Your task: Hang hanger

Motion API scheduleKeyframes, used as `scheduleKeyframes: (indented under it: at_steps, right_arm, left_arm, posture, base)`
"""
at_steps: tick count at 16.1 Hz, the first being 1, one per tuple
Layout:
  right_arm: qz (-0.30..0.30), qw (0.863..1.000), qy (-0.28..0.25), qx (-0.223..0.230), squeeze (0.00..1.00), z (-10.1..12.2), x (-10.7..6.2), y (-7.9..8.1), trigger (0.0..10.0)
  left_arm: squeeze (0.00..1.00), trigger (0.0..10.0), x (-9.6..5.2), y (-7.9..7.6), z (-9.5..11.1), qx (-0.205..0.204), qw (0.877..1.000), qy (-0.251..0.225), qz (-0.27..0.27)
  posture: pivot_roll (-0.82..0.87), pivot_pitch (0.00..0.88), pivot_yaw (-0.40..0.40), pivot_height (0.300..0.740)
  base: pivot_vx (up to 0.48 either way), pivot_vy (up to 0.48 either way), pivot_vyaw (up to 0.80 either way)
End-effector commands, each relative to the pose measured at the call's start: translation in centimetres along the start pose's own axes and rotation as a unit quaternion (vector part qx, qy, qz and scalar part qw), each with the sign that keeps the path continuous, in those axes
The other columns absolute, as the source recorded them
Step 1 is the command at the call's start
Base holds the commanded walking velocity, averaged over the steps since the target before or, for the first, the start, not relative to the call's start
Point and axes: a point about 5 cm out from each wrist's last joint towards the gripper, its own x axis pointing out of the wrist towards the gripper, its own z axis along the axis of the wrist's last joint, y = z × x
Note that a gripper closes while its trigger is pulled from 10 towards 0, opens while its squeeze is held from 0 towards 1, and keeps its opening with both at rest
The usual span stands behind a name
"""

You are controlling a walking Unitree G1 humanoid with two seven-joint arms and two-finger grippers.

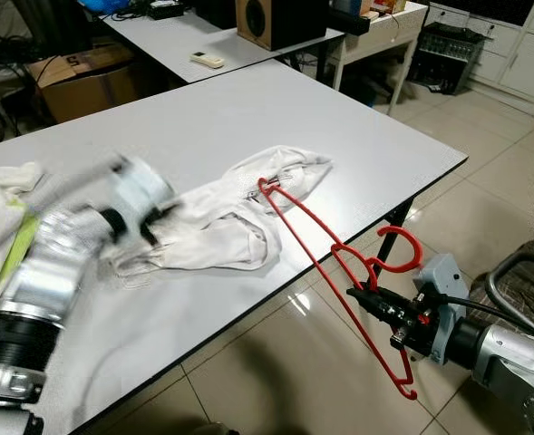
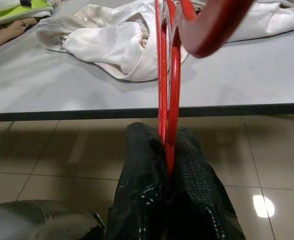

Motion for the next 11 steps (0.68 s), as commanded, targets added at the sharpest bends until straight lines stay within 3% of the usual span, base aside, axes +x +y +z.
scheduleKeyframes:
  at_steps: [1,6,11]
  right_arm:
    - [0.001,1.0,0.002,-0.008,0.0,0.3,-0.2,0.4,10.0]
    - [0.002,1.0,0.008,-0.005,0.0,0.0,-0.4,0.8,10.0]
    - [0.004,1.0,0.012,-0.005,0.0,-0.1,-0.3,0.8,10.0]
  left_arm:
    - [0.0,10.0,0.1,0.1,-0.7,0.041,0.998,0.036,-0.019]
    - [0.0,10.0,-0.1,-0.5,-2.2,0.046,0.991,0.097,-0.079]
    - [0.0,10.0,0.5,-0.7,-3.3,0.044,0.989,0.124,-0.071]
  posture:
    - [-0.09,0.0,0.075,0.74]
    - [-0.11,0.0,0.088,0.74]
    - [-0.1,0.0,0.088,0.74]
  base:
    - [0.0,0.0,0.0]
    - [0.0,0.0,0.0]
    - [0.0,0.0,0.0]
